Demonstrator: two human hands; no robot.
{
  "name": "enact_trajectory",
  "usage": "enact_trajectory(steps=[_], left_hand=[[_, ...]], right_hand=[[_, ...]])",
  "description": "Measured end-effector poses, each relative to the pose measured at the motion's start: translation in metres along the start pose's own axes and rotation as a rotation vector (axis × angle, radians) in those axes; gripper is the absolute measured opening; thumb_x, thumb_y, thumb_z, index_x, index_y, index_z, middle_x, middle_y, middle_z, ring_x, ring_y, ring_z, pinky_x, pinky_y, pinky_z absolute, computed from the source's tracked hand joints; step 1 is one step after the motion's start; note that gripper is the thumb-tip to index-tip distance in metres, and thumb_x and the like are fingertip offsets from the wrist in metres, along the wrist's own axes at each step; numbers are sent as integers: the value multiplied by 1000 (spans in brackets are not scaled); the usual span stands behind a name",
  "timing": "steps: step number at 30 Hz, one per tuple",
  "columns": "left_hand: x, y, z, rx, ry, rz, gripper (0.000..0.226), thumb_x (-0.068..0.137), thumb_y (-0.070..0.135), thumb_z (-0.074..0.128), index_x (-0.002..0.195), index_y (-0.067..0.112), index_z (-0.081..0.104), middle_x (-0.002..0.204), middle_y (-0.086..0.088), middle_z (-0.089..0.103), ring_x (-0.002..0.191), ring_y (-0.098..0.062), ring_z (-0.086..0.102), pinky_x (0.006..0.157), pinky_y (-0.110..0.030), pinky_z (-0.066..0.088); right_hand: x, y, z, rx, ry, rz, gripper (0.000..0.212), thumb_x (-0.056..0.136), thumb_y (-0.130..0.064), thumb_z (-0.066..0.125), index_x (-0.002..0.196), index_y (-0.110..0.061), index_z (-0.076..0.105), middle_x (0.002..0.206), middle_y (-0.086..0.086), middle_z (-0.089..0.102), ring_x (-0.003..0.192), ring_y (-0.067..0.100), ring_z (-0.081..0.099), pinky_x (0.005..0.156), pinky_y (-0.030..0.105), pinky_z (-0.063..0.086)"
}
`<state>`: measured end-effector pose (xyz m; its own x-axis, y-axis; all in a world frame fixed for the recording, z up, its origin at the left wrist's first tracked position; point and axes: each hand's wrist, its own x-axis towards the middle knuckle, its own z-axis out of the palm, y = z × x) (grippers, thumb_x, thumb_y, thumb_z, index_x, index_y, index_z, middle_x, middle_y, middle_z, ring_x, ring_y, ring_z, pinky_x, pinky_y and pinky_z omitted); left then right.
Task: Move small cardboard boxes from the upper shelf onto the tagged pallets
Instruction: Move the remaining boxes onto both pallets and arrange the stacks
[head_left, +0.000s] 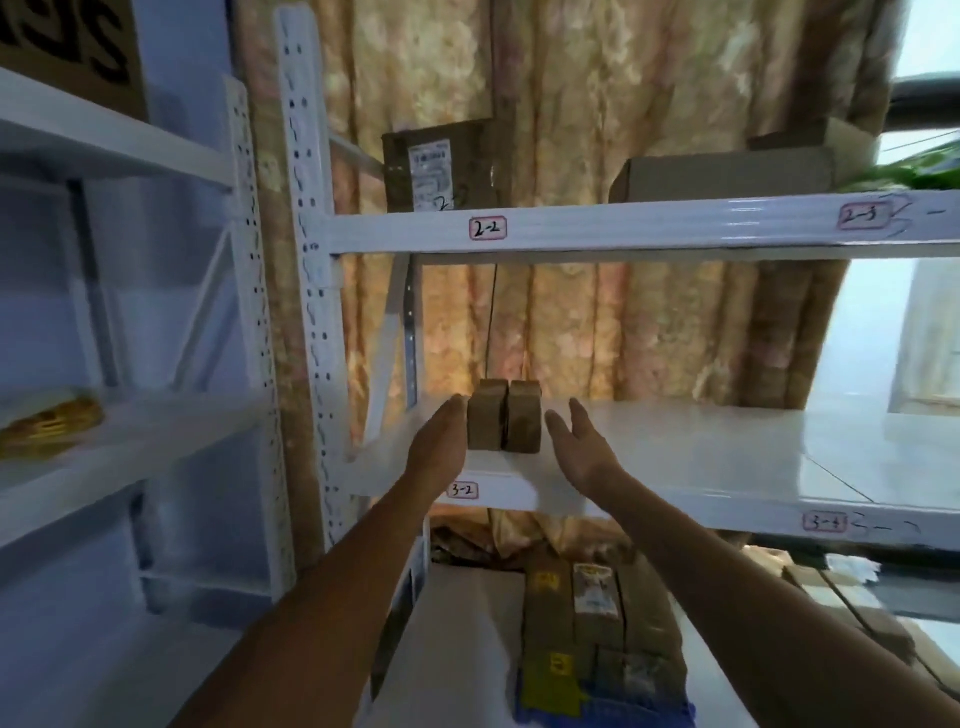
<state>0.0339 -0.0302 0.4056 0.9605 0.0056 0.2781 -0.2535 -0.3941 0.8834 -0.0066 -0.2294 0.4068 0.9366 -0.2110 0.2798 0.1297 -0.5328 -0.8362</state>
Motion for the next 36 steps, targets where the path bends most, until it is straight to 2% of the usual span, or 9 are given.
enact_trajectory(steps=[4, 6, 10, 15, 19, 23, 27, 32, 36], left_hand=[[47, -3, 21, -83, -50, -28, 66, 104, 60, 16, 159, 25, 26, 162, -3, 33, 144, -27, 38, 117, -42, 30], [62, -15, 39, -57, -25, -51, 76, 93, 76, 8, 158, 38, 22, 158, -2, 40, 137, -31, 46, 112, -46, 34], [79, -27, 58, 79, 43, -41, 83, 77, 89, -1, 142, 50, 33, 132, -4, 63, 107, -36, 61, 94, -51, 42], [86, -37, 58, 7, 2, -22, 69, 76, 90, 7, 130, 58, 34, 106, 12, 54, 73, -13, 43, 81, -42, 30], [76, -34, 52, -73, -41, 16, 56, 80, 87, 16, 123, 60, 40, 110, 18, 52, 85, -12, 49, 84, -40, 35], [52, -19, 39, -298, -87, -34, 39, 91, 71, 37, 115, 47, 55, 118, 7, 63, 100, -12, 61, 75, -32, 47], [-10, 2, 68, -477, -59, 14, 14, 93, 52, 58, 105, 46, 61, 120, 2, 65, 112, -25, 63, 98, -52, 53], [-122, 51, 143, -627, -78, 102, 22, 88, 60, 61, 109, 52, 62, 121, 15, 65, 115, -13, 61, 93, -35, 53], [-211, 98, 219, -692, -118, 156, 21, 90, 57, 64, 109, 49, 65, 113, 23, 68, 108, -1, 63, 92, -27, 51]], right_hand=[[37, 12, 19, 68, -2, -33, 80, 105, -62, 38, 165, -37, -8, 171, 8, 25, 150, 34, 36, 111, 36, 32], [51, 24, 32, -46, -25, -64, 84, 100, -69, 41, 162, -45, -11, 168, 7, 34, 147, 32, 42, 113, 40, 35], [64, 36, 48, -204, -19, -121, 94, 89, -74, 53, 159, -52, -5, 145, 2, 63, 125, 31, 63, 90, 35, 42], [66, 35, 38, -91, 16, -119, 71, 98, -51, 58, 157, -42, 21, 137, 9, 66, 115, 32, 65, 95, 41, 50], [51, 28, 34, -9, 71, -195, 53, 105, -48, 53, 153, -35, 33, 134, 6, 68, 113, 28, 68, 93, 40, 54], [17, 27, 25, 180, 114, -220, 42, 104, -43, 58, 144, -36, 46, 127, -7, 67, 113, 20, 70, 93, 40, 60], [-34, 32, -10, 383, 138, -171, 28, 105, -32, 60, 132, -33, 51, 131, 2, 67, 99, 4, 72, 72, 19, 58], [-116, 59, -114, 415, 190, -189, 51, 103, -30, 64, 147, -28, 40, 137, -4, 58, 111, 2, 63, 71, 15, 57], [-190, 97, -211, 343, 294, -111, 60, 99, -36, 69, 151, -25, 43, 126, -12, 59, 98, -9, 63, 61, 6, 52]])
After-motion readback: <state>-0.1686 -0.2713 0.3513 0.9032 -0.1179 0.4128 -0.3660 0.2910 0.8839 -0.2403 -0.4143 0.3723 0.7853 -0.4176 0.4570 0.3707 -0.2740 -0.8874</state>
